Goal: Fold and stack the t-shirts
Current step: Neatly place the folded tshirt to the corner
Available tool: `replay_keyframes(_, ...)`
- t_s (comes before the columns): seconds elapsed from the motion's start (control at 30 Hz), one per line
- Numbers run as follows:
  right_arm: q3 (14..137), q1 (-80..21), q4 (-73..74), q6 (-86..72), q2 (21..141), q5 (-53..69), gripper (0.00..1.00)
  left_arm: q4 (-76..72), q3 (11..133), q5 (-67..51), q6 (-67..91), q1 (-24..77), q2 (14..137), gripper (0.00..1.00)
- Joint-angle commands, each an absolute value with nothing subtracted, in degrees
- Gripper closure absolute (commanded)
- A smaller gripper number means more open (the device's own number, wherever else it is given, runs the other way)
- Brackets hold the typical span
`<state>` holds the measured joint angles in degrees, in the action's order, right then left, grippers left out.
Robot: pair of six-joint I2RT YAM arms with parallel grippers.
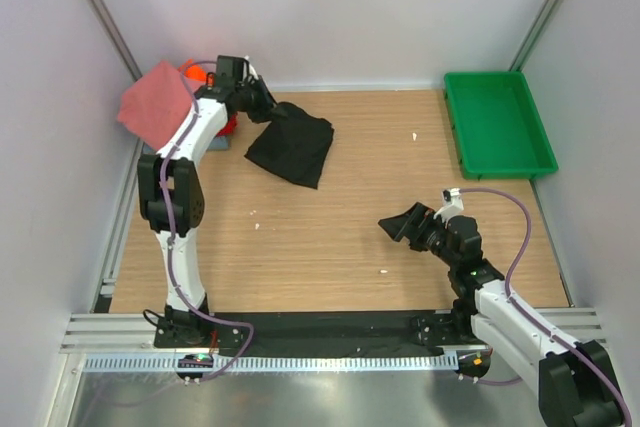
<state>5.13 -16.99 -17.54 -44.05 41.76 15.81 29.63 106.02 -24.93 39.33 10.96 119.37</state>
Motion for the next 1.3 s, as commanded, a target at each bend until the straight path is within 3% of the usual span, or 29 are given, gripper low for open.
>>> replay_keyframes(0.0,5.1,-16.5,-20.6,-44.6,40.5,15.8,0.06,34.3,111.8,-26.0,37.2,9.1,117.1,1.0)
replay_keyframes(0.63,4.4,-15.5,-21.3,-45.1,40.1,16.9,0.06,39.2,142.2,-29.0,46.0,0.6,123.2,1.0)
replay_keyframes(1.27,3.8,-14.5,-21.4,-45.4,38.8,17.9,0.06,21.2,143.2,-30.2,59.6,-8.4,119.8,1.0)
